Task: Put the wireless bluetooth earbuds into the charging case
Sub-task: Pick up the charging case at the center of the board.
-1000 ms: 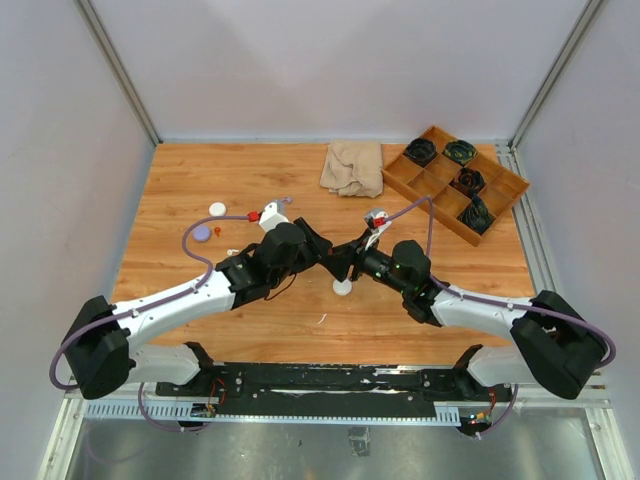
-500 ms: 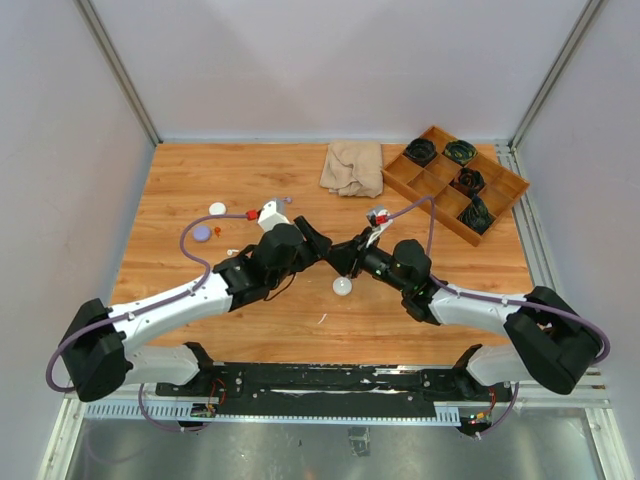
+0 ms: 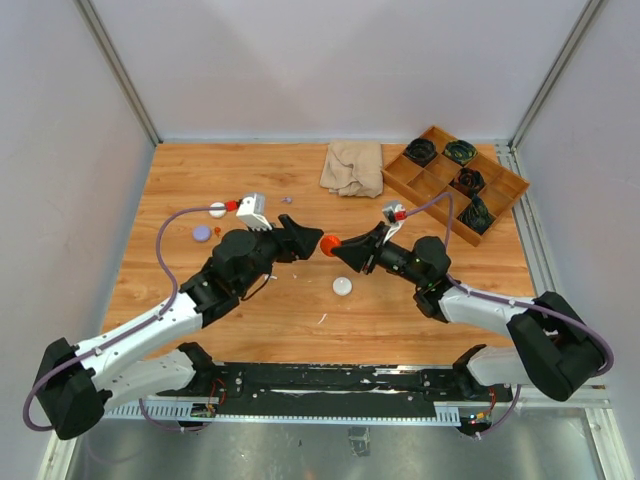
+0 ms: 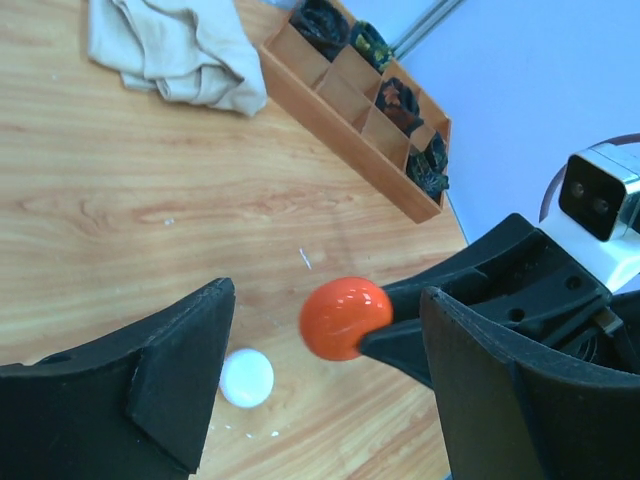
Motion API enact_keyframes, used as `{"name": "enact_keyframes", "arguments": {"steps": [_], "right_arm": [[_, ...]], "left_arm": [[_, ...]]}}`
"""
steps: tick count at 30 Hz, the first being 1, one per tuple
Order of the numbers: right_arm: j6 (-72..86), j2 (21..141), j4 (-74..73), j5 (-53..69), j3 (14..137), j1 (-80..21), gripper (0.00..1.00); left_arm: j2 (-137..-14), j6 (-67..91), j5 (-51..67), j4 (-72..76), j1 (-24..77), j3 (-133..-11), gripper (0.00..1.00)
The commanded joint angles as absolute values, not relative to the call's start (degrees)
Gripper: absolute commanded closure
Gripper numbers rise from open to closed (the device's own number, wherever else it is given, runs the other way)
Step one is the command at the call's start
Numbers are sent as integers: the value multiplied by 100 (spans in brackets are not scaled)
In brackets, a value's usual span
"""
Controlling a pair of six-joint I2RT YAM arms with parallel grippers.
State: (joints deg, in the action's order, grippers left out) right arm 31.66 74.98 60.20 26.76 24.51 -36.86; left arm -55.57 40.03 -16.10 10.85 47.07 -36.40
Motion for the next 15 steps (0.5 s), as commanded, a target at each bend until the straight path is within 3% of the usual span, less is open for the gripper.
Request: {"name": "enact_keyframes", "arguments": {"steps": [1,5,15], "right_arm": [[3212,7298,6602,3458,2376,-3344,99],[3345,7253,6777,3989,2445,-3089,99],[3732,7378,7157,4869,2803,-2909,99]], "left_arm": [[-5402,3130,-209,1616,4164,-3549,20],[-5362,2796,1077,2057,3805,-3419,21],[-5746,2732,3186,3162,3303,-3342,35]]}}
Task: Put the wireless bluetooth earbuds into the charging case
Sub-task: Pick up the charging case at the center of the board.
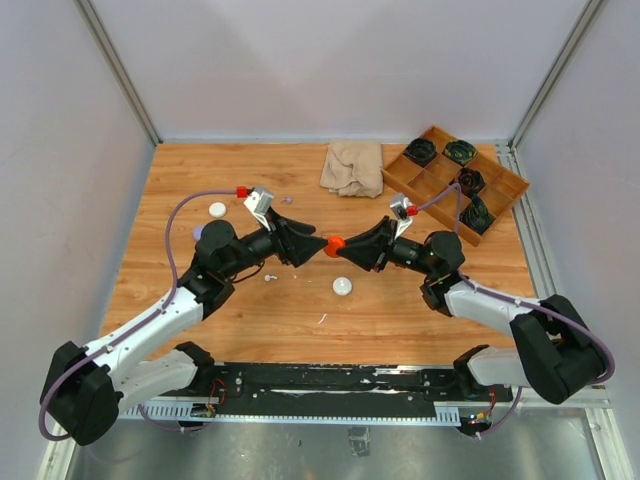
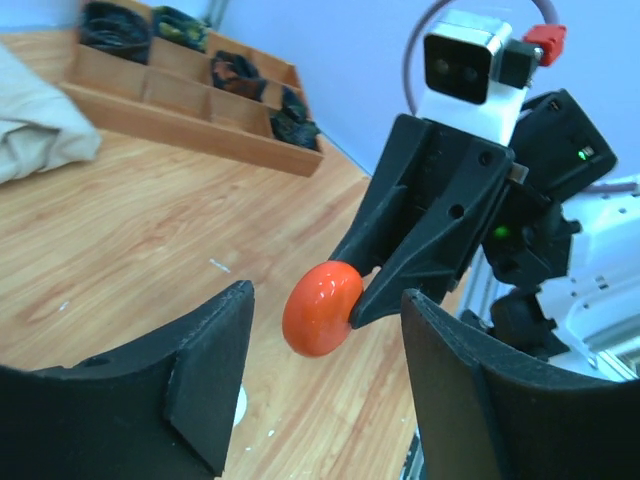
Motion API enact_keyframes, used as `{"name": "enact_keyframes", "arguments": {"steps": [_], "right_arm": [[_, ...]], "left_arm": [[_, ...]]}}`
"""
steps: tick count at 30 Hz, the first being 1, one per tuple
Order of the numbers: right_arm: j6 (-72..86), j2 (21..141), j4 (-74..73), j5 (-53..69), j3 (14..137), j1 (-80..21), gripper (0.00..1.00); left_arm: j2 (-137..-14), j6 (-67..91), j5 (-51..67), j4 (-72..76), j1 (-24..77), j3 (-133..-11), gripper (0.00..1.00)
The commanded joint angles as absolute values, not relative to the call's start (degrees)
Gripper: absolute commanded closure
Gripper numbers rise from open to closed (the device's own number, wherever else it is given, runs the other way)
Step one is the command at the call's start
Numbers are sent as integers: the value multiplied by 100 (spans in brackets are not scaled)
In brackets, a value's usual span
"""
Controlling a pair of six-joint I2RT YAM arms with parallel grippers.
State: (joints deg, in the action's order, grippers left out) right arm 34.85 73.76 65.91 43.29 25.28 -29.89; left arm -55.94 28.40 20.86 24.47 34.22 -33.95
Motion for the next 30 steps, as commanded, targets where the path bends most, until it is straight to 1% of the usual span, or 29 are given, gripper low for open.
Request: {"name": "enact_keyframes", "arguments": {"steps": [1,3,8,11,16,19,24,30], "right_arm": [[3819,7414,7284,4930,2826,-2901,99],[3982,7483,7579,5077,2859,-2895,99],[4302,7679,8083,5288,2926,-2878,99],[4557,7840,8446,5349,2948,-2871,99],[4702,7986,8630,5434,3028,-2854,98],[4702,7989,8614,5474,3054,-2849,98],[4728,7998,8635,5536,3093,-2848,97],[4737,8016,8631,5545,3111,-2848,97]], "left_arm": [[-5782,2767,3246,3212,3277,-3340,37],[-5844,2745,3328,3216,3226,-3356,40],[-5961,2770,3663,3296,3121,-3373,41],[-5991,2815,3881,3410,3120,-3353,44],[-6033,2830,4126,3469,3120,-3315,53],[-6070,2851,4246,3504,3120,-3316,61],[-6152,2856,4325,3516,3125,-3332,64],[-6287,2874,4578,3516,3120,-3390,63]]}}
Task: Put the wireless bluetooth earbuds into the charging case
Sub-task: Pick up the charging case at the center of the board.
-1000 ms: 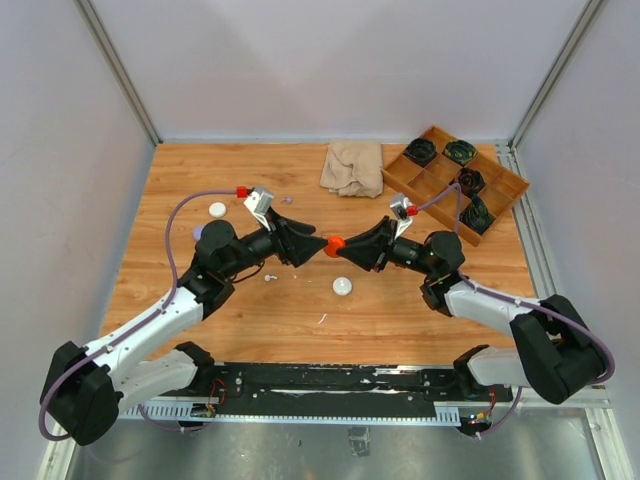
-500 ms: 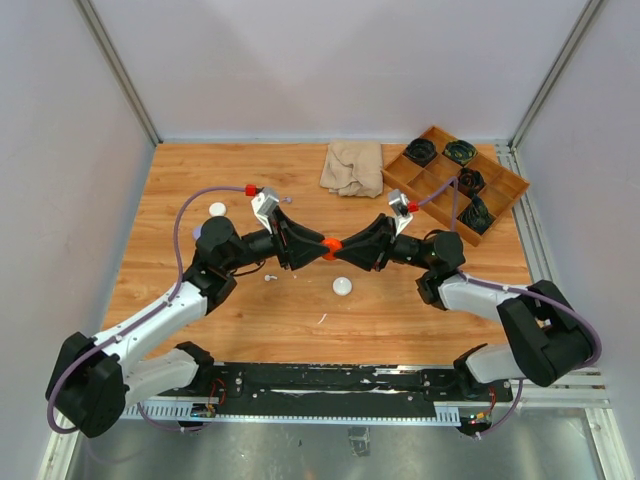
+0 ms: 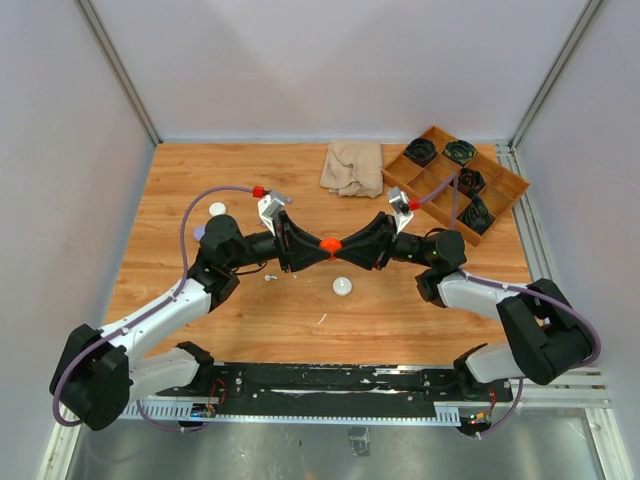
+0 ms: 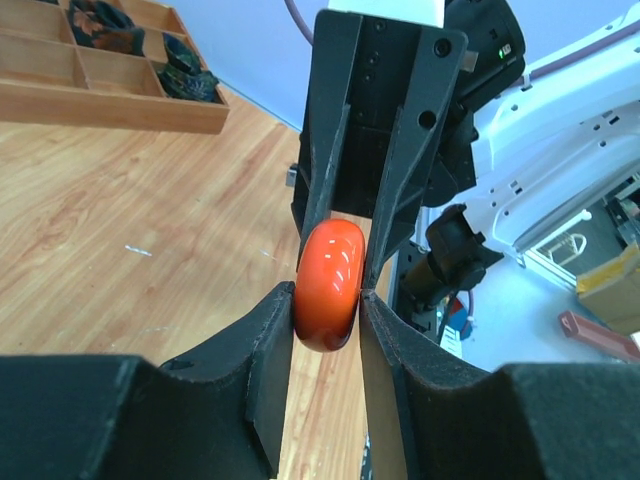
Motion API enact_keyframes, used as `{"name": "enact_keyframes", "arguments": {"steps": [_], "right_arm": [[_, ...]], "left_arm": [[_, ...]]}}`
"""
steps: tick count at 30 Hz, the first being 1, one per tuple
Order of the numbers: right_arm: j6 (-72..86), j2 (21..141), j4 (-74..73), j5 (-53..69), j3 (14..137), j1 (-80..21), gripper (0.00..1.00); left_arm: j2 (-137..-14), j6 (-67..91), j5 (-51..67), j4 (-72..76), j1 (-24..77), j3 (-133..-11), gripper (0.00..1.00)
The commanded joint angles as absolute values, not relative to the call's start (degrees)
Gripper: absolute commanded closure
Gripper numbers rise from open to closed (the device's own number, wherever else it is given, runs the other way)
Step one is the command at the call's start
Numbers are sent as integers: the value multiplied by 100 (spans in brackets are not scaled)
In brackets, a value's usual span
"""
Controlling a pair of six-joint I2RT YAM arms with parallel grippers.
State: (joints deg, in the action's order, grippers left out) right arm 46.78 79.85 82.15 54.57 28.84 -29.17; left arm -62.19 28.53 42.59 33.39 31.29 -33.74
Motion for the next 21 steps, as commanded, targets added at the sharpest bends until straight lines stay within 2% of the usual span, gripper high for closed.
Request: {"name": "enact_keyframes", "arguments": {"steps": [1,4,7,9,15,18,21], "right_arm": [[4737,8022,8635,5558,3115,-2845,96],[4724,8057,8621,5641,3128,-2848,94],[4696,8085,8606,5812,3137,-2807,87],[4657,8094,8576,5931,3131,-2764,82],[4623,8056,8501,6317,3179,-2593,59],[4555,8019,8457,6540,3206,-2558,52],[4396,7989,8269,6579,3223,-2558,50]], "left_arm": [[-6274,2874,4587,3516,3120,-3387,64],[-6197,2829,4578,3528,3120,-3385,76],[-6079,2567,4588,3311,3120,-3434,92],[-6012,2321,4577,3028,3120,-3519,99],[-5935,1702,4501,2130,3129,-3827,100],[-5884,1531,4473,1896,3129,-3891,100],[-5892,1483,4533,1860,3165,-3952,100]]}}
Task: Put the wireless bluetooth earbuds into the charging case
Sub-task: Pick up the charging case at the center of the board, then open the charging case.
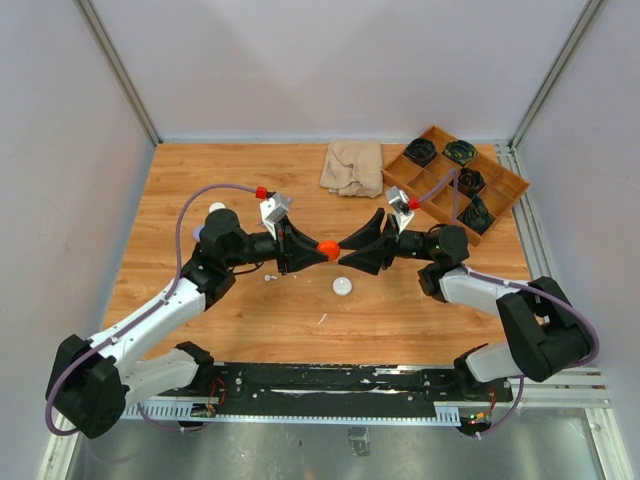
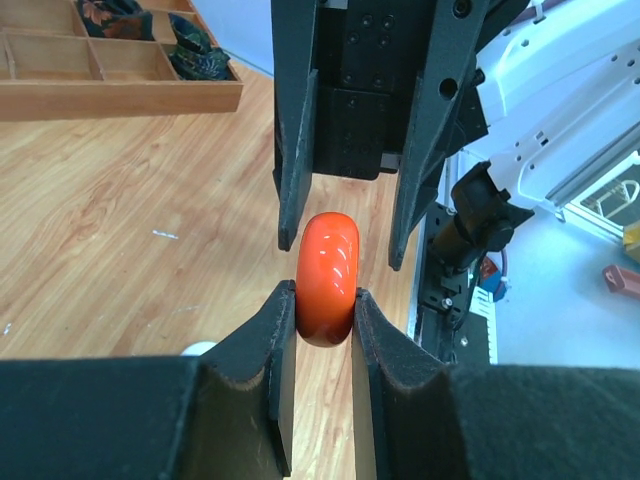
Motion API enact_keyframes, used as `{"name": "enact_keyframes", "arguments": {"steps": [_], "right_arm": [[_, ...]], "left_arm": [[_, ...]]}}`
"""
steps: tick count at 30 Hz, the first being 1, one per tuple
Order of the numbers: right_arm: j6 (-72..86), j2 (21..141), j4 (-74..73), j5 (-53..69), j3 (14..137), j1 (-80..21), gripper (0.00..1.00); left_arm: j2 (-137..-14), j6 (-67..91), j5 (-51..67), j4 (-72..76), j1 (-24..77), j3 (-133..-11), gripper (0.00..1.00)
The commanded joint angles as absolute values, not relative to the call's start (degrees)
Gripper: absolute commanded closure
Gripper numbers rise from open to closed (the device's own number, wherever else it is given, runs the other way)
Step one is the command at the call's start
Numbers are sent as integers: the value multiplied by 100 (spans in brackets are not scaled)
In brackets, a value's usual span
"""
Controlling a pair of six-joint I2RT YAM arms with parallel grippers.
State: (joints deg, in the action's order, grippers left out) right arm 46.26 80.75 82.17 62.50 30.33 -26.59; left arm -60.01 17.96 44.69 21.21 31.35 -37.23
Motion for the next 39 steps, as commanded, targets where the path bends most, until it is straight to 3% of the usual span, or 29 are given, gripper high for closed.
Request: {"name": "enact_keyframes", "arguments": {"steps": [1,9,27,29,33,39], "right_arm": [[4387,7998,8265,6598,3230,-2558,50],[4409,8096,8302,6670,3277,-2579,53],[4480,8208,8370,6947,3326,-2715,74],[4478,8218,8359,6984,3331,-2718,80],[4453,8197,8319,6982,3312,-2716,95],[4113,7964,7869,6864,3257,-2711,98]], "left_arm": [[-5915,1459,4558,1831,3191,-3982,100],[-6063,1081,4415,1368,3453,-4272,100],[-6190,846,4260,1074,3674,-4493,99],[-6152,829,4196,1056,3674,-4485,95],[-6000,851,3911,1078,3674,-4387,65],[-5859,949,3645,1130,3674,-4234,38]]}}
